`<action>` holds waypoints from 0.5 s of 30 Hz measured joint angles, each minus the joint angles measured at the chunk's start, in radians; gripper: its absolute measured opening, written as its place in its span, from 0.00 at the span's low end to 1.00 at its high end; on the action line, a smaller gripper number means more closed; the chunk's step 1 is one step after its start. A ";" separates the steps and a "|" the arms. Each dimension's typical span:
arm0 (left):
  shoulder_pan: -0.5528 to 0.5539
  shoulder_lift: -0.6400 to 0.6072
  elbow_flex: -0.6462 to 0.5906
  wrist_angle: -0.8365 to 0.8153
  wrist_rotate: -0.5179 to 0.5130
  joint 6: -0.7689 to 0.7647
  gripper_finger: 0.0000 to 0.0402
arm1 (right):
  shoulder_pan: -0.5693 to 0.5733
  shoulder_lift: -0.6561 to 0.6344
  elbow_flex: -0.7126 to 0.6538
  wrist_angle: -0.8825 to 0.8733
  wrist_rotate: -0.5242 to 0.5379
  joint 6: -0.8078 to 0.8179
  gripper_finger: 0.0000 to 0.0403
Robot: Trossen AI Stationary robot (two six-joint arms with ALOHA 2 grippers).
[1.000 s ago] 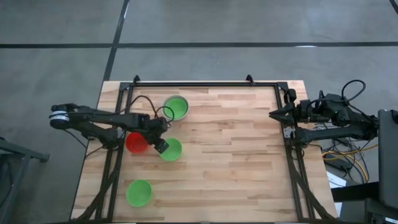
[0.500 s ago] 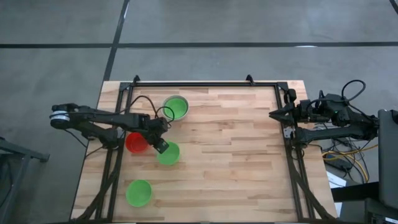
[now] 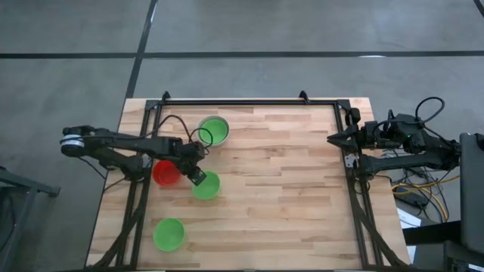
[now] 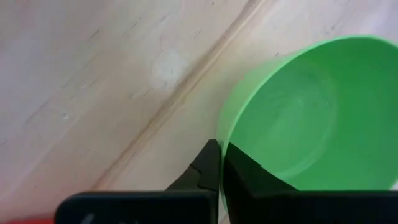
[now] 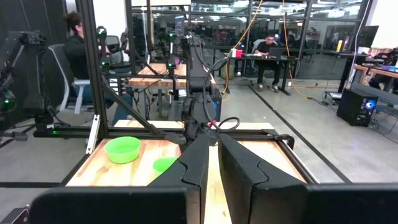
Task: Nest bowls inside each other
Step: Stack the middle green bowl on the top green bowl
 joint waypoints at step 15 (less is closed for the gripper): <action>0.003 -0.082 0.042 -0.042 -0.084 -0.005 0.02 | 0.000 0.000 0.000 0.000 0.000 0.000 0.08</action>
